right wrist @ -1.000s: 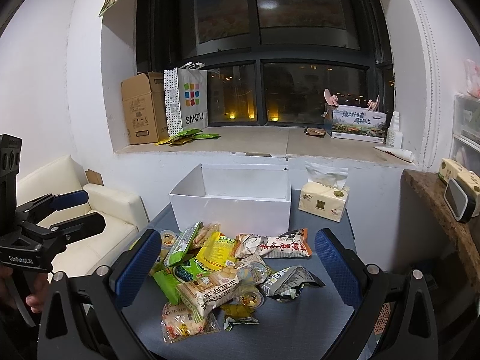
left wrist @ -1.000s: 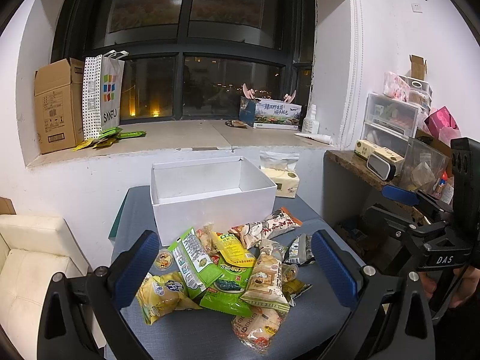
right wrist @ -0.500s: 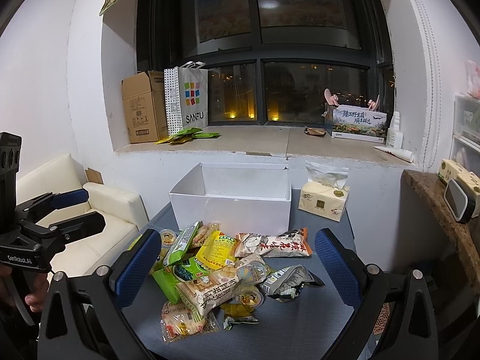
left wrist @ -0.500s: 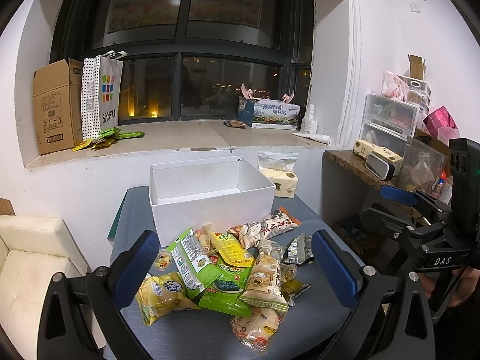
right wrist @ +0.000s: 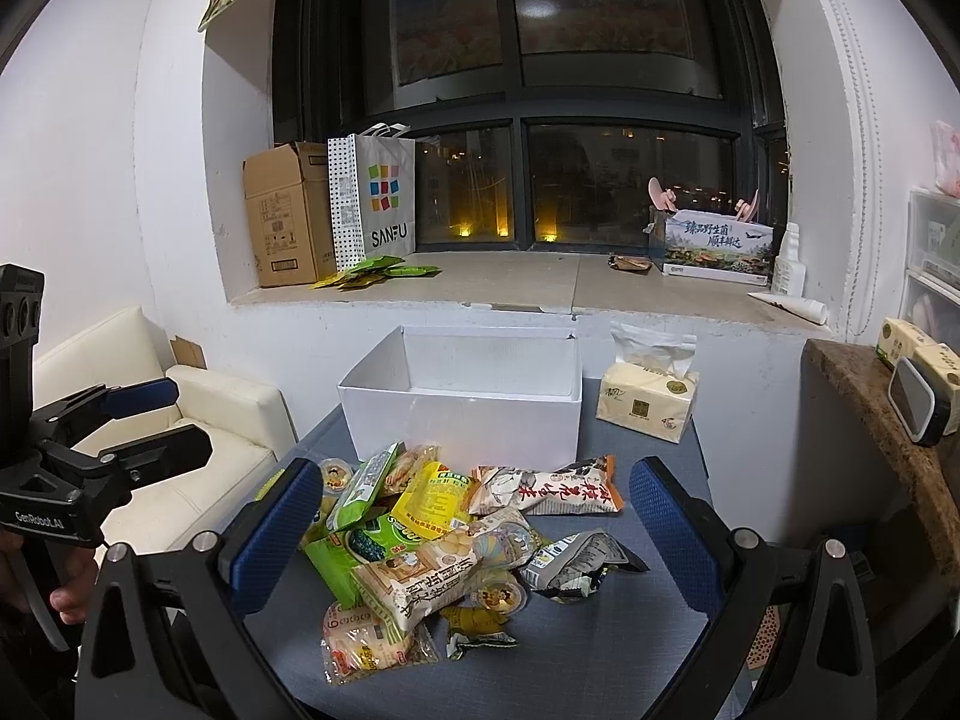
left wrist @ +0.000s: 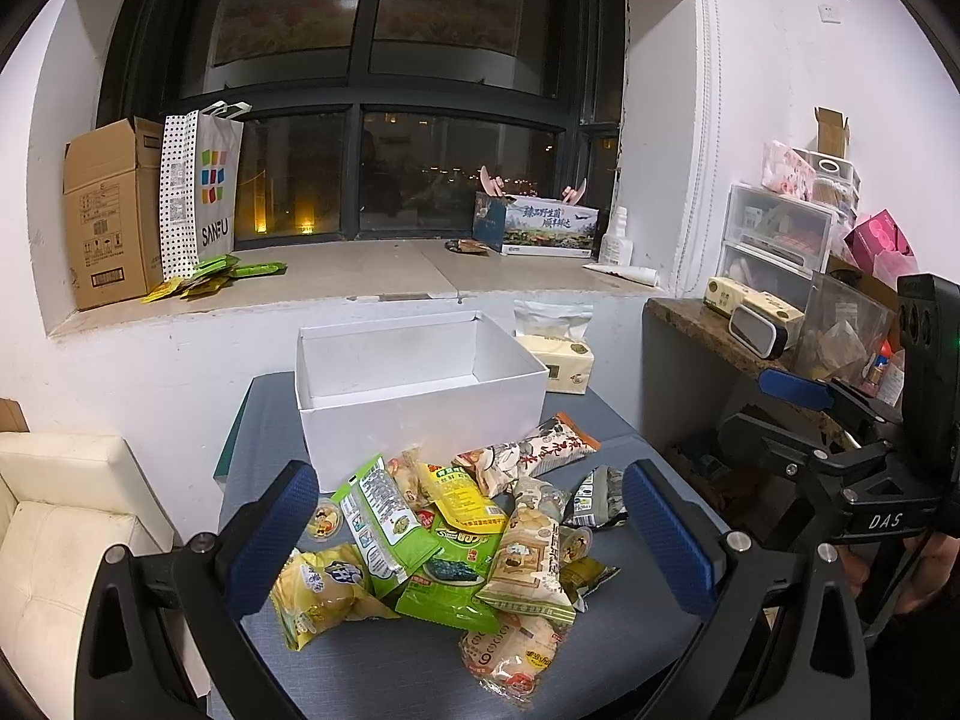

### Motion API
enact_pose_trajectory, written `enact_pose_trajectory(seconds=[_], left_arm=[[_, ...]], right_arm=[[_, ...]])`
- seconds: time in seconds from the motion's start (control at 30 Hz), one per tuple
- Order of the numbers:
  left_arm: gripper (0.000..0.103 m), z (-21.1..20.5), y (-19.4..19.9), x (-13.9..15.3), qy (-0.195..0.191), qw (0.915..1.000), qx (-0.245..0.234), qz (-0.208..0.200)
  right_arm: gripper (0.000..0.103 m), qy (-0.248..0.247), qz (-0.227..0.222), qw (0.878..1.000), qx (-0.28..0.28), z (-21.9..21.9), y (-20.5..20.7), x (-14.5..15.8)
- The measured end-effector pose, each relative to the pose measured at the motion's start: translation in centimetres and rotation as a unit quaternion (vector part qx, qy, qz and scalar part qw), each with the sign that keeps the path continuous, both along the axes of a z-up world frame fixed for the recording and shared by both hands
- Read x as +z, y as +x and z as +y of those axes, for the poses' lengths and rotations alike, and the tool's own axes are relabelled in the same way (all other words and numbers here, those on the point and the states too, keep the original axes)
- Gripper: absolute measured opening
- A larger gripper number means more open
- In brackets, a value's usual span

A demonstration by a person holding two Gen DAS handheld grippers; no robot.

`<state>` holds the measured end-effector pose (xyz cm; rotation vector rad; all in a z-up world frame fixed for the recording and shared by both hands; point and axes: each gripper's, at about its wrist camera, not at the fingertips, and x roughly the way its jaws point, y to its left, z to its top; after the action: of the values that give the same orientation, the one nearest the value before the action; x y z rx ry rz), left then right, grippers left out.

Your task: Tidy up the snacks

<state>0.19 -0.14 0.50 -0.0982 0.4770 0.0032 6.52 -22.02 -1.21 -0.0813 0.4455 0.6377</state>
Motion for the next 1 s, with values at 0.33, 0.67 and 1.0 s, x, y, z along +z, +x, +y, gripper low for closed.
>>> enact_pose_trajectory(seconds=[0.33, 0.67, 1.0], left_arm=[[0.103, 0.0, -0.1, 0.1, 0.002, 1.0000, 0.001, -0.002], [0.103, 0.0, -0.1, 0.2, 0.004, 1.0000, 0.000, -0.002], [0.103, 0.4, -0.6, 0.1, 0.009, 0.9996, 0.009, -0.025]], right_arm=[[0.103, 0.000, 0.000, 1.000, -0.001, 0.0, 0.0, 0.0], [0.103, 0.000, 0.001, 1.000, -0.001, -0.1, 0.0, 0.2], [0.103, 0.003, 0.028, 1.000, -0.003, -0.3, 1.3, -0.7]])
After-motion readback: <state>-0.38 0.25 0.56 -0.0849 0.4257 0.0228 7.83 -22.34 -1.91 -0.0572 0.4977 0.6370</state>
